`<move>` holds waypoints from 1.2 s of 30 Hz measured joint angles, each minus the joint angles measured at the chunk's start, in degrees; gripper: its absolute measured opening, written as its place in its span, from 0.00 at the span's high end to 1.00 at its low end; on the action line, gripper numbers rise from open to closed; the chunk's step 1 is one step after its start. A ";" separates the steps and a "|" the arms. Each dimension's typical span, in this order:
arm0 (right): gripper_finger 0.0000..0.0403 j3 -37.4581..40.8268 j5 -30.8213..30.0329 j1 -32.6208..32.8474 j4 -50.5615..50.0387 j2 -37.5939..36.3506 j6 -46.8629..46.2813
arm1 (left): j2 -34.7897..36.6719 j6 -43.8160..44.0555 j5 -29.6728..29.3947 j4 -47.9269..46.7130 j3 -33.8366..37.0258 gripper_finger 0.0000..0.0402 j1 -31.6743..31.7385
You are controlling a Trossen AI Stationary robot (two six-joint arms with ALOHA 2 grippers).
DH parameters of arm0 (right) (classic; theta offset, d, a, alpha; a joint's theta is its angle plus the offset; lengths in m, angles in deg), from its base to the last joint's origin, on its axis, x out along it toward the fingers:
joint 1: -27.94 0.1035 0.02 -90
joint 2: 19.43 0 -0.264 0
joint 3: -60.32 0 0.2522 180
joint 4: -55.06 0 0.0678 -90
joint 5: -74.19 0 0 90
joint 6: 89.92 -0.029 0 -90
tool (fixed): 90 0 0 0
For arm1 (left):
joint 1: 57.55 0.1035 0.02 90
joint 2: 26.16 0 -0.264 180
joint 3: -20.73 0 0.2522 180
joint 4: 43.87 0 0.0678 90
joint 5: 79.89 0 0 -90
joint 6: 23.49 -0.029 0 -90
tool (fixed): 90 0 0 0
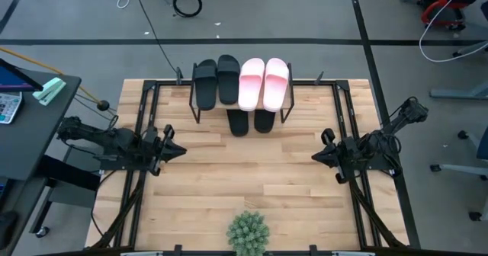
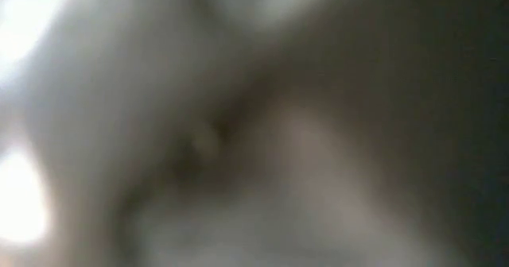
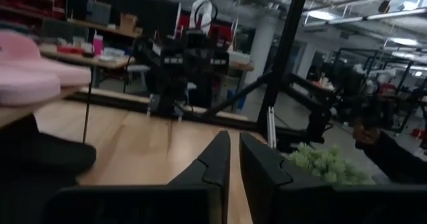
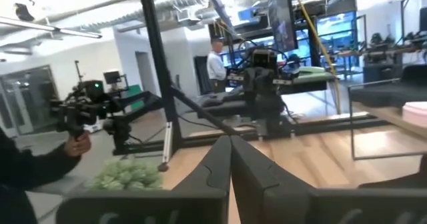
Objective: Pick and place slides into the shelf
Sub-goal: Return to Home Position
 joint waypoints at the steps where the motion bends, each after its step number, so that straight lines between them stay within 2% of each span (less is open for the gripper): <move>1: 0.96 0.00 -0.11 0.00 -0.01 0.00 0.84 | 0.00 0.36 0.00 -0.76 0.00 0.90 0.00; 14: 0.96 0.00 -0.07 0.00 -1.46 0.00 2.83 | 0.00 1.02 -0.70 -6.09 0.02 0.93 0.00; 21: 0.96 0.00 -0.07 0.00 -1.46 0.00 2.79 | 0.00 3.86 -0.87 -14.06 0.02 0.92 0.00; 28: 0.96 0.00 -0.06 0.00 -1.49 0.00 2.79 | -0.01 2.92 -0.83 -15.78 -0.08 0.90 0.00; 36: 0.96 0.00 -0.04 0.00 -1.51 0.00 2.79 | -0.44 2.94 -0.72 -16.77 -0.26 0.93 -0.09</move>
